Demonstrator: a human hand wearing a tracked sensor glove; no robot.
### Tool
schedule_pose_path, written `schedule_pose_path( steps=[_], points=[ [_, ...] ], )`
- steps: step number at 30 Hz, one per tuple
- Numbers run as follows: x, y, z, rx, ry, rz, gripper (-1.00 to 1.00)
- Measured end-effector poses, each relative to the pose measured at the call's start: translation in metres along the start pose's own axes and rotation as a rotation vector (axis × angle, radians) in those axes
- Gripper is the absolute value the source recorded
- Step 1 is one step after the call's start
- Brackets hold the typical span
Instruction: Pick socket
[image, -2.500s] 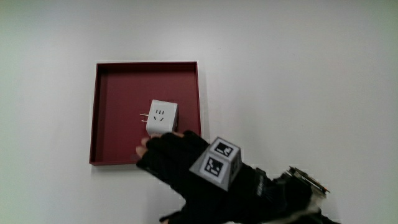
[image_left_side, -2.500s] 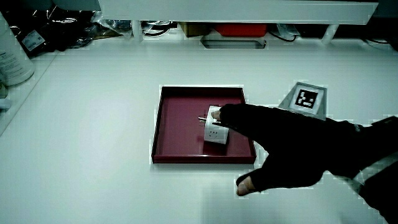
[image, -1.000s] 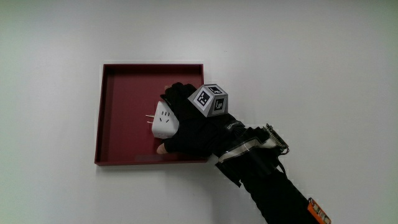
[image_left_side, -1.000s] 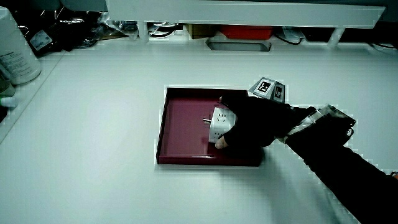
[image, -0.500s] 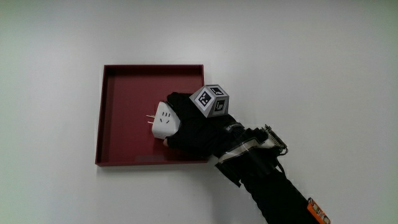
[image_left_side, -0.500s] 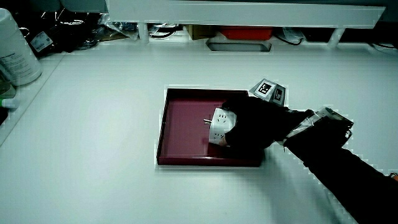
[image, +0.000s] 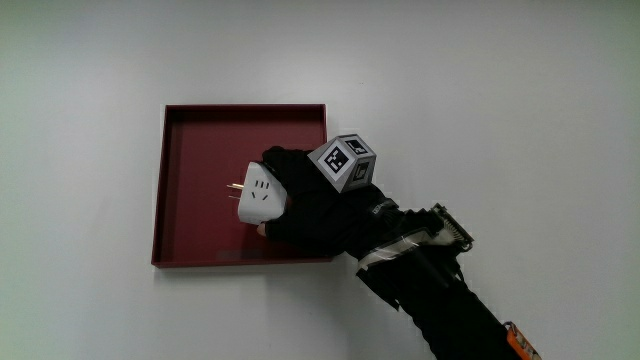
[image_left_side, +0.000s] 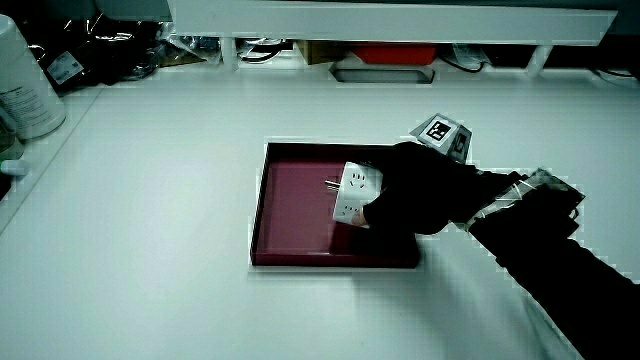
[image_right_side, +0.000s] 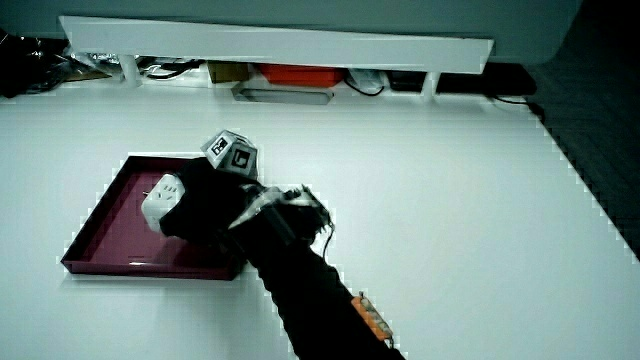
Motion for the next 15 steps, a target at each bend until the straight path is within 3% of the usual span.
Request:
schedule_pose_path(
  steps=[5,7,10,12,13,15],
  points=[
    [-0.011,-0.012,0.014,-0.002,-0.012,0.034,1.0],
    [-0.01,-0.015,0.018,-0.037,0.046,0.095,1.0],
    [-0.007,-0.022,0.027,0.002,0.027,0.185,1.0],
    [-0.009,-0.031,0.037,0.027,0.007,0.201,1.0],
    [-0.009,-0.034,0.04,0.031,0.033,0.21,1.0],
    [-0.007,-0.04,0.048,0.05,-0.006,0.217,1.0]
  ],
)
